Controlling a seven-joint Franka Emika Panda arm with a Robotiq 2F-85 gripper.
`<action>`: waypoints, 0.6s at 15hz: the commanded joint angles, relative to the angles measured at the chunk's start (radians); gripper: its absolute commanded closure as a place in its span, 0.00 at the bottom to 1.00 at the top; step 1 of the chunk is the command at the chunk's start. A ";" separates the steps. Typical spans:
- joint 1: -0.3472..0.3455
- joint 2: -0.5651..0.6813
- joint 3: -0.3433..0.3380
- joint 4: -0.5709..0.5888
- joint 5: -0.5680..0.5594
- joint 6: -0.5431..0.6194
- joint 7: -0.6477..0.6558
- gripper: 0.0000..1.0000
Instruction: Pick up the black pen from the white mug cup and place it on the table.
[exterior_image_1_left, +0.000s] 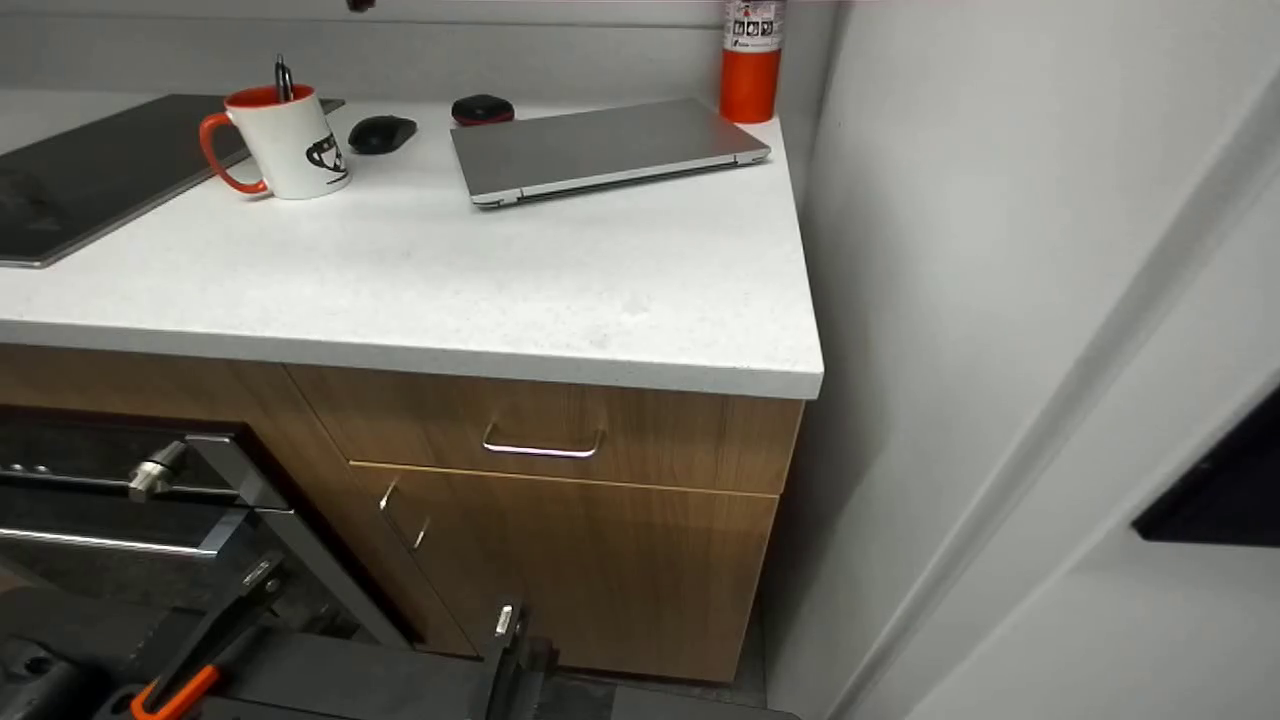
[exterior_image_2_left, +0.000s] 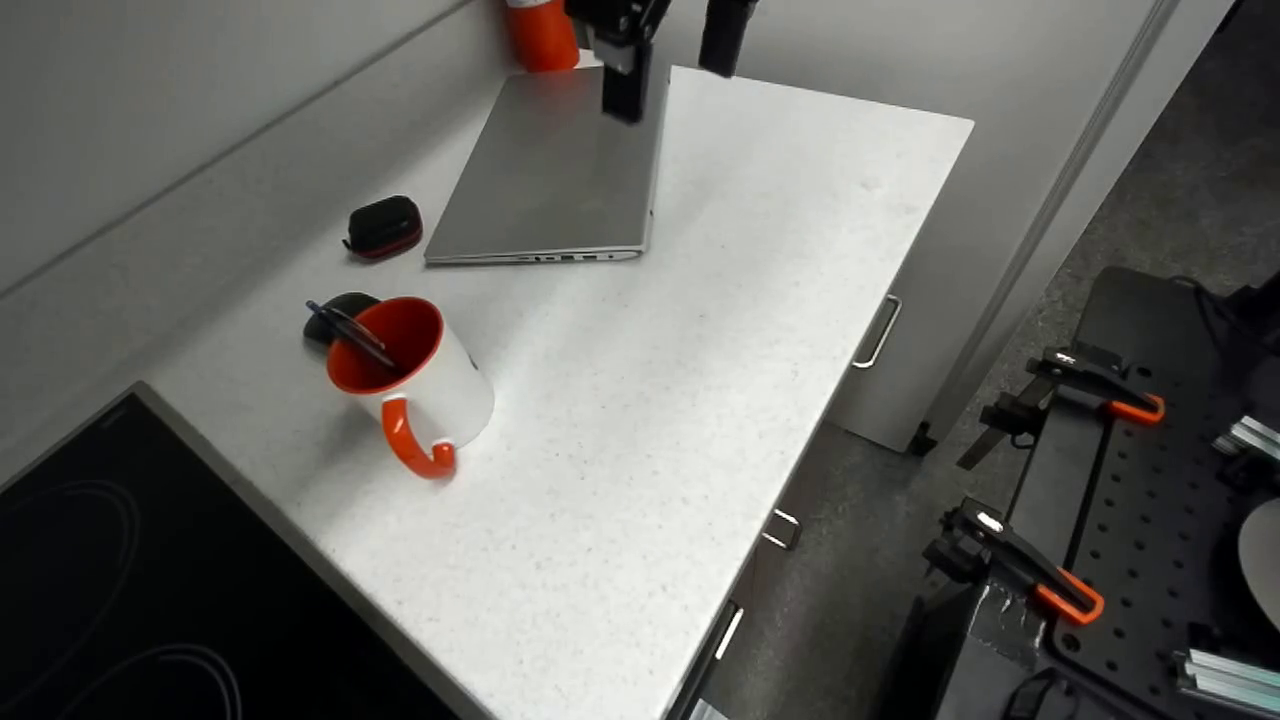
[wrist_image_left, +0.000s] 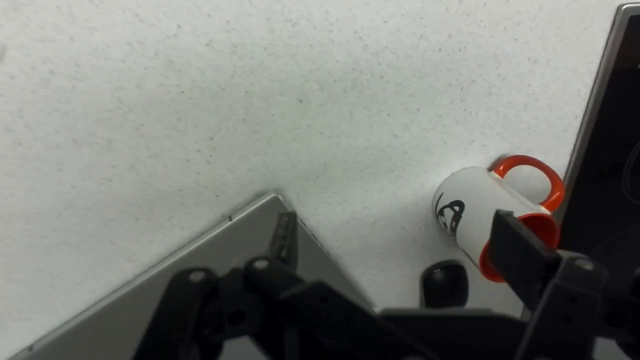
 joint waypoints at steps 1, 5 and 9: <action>0.010 0.010 0.007 0.001 0.001 0.010 0.001 0.00; 0.016 0.021 0.011 0.002 0.001 0.018 0.001 0.00; 0.028 0.045 0.010 0.014 0.020 0.027 -0.022 0.00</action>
